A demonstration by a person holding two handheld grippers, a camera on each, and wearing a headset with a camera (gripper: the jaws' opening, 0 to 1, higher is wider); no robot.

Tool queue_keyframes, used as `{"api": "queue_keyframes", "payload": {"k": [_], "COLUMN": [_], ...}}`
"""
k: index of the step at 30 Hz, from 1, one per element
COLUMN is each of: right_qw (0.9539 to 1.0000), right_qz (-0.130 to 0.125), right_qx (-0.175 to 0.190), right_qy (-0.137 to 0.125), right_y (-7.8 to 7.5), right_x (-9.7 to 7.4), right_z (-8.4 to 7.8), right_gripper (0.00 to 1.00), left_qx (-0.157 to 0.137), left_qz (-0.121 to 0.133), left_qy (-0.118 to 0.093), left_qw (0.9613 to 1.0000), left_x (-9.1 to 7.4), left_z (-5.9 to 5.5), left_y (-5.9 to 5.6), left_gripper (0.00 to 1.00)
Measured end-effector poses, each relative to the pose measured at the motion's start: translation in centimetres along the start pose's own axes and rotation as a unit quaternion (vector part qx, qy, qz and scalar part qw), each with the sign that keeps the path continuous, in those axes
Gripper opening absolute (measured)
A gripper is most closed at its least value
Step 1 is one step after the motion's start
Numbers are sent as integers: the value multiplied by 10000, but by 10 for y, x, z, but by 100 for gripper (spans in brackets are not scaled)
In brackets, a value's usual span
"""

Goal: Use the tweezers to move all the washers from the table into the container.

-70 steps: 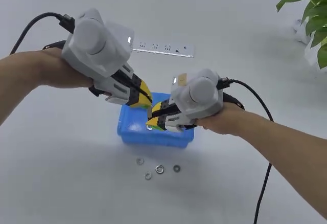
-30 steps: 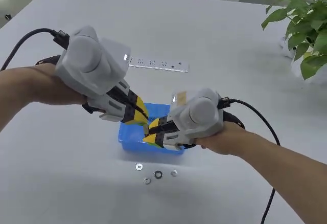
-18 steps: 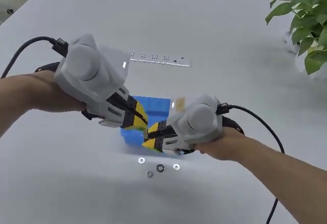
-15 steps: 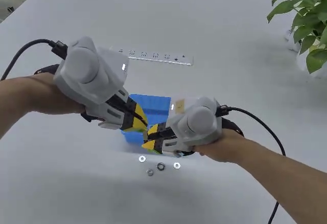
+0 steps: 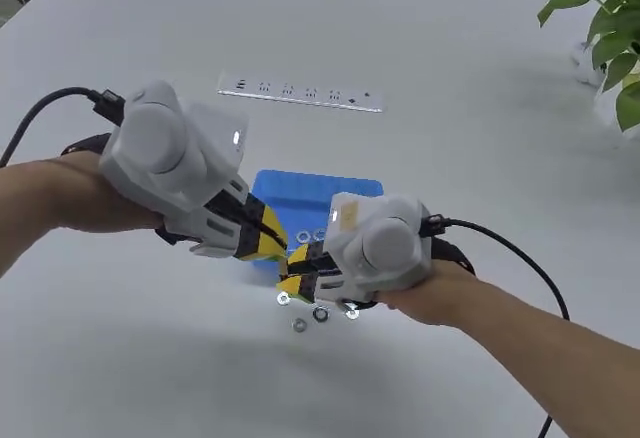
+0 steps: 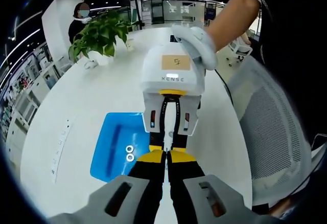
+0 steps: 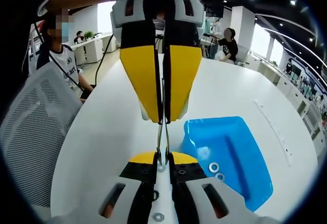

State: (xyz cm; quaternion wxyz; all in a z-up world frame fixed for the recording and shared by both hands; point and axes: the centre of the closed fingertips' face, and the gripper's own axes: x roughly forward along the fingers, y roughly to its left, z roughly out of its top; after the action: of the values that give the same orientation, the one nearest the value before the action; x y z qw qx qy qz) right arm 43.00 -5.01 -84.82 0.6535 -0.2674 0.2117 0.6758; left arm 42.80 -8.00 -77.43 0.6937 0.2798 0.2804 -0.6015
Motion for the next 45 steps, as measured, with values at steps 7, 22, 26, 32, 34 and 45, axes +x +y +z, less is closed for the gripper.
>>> {"api": "queue_keyframes", "payload": {"k": [7,22,26,32,34,45], "right_qw": [10000,9998,9998,9998,9998,9998], "right_qz": [80,145,152,143,148,125], "right_qx": [36,64,81,106,99,111], "right_qy": [47,99,87,60,67,56], "right_y": [4,7,7,6,7,6], "right_x": [6,14,14,14,14,14], "right_z": [-7,-15,-16,-15,-16,-15], "right_gripper": [11,11,11,11,11,12], "left_qx": [-44,-119,-128,-123,-135,-134], "left_qz": [-17,-63,-65,-60,-69,-58], "left_qy": [-10,-16,-24,-42,-49,-60], "left_qw": [10000,9999,9999,9999,9999,9999], "left_x": [6,14,15,15,15,15], "left_z": [-6,-14,-14,-14,-13,-14], "left_y": [-2,-4,-3,-2,-3,-1], "left_gripper": [5,5,5,5,5,5]}}
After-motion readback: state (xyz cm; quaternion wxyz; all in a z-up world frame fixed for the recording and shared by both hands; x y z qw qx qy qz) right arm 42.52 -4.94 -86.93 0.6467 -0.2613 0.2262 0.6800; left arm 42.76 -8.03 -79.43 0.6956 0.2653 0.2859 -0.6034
